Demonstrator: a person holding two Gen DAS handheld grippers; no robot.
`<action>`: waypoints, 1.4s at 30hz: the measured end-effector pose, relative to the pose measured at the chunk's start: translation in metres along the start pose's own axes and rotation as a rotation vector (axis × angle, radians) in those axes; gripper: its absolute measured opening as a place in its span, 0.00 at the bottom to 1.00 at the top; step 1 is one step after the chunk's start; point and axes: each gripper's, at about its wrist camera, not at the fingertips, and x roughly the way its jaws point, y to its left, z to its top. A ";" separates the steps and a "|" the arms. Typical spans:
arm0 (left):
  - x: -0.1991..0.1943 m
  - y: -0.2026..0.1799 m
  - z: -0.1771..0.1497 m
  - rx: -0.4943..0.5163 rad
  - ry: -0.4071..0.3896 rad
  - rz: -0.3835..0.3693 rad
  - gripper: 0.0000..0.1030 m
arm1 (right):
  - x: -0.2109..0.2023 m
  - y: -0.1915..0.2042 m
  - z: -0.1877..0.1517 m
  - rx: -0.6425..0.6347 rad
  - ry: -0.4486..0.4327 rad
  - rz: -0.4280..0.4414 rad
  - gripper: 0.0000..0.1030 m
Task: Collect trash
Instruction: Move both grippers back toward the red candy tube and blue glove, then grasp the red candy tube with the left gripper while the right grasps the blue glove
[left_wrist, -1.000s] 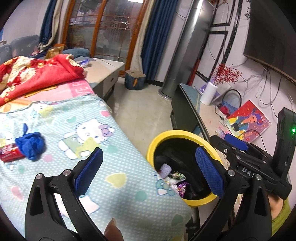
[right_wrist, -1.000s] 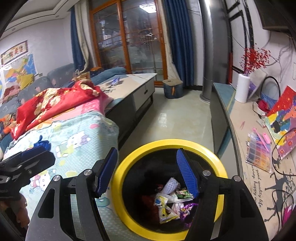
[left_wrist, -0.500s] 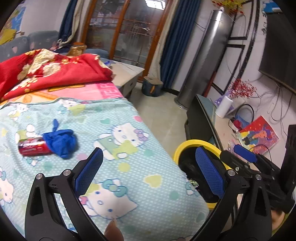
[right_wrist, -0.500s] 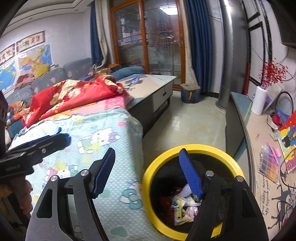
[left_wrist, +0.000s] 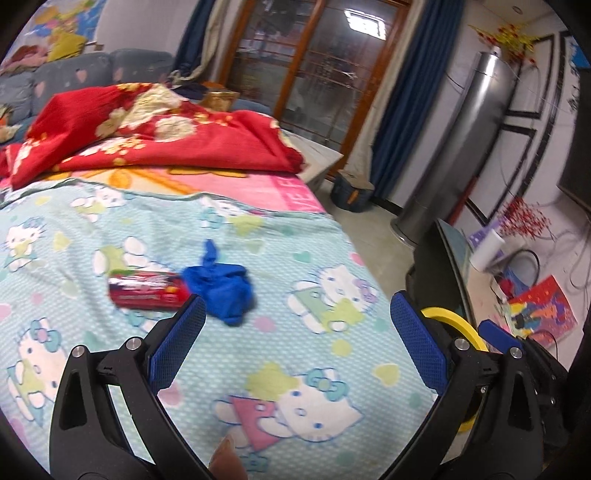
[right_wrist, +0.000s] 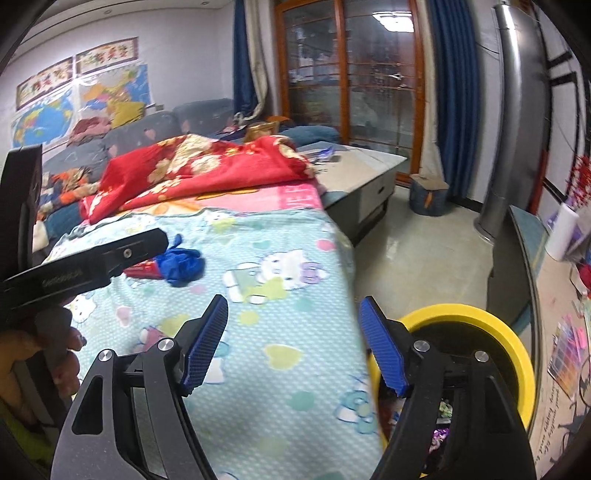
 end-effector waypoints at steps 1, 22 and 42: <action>-0.001 0.007 0.002 -0.014 -0.003 0.013 0.89 | 0.003 0.006 0.002 -0.010 -0.002 0.009 0.69; 0.003 0.136 0.003 -0.428 0.061 0.067 0.63 | 0.125 0.091 0.026 -0.127 0.144 0.216 0.69; 0.062 0.151 0.002 -0.632 0.128 0.034 0.50 | 0.157 0.089 0.024 -0.081 0.220 0.283 0.08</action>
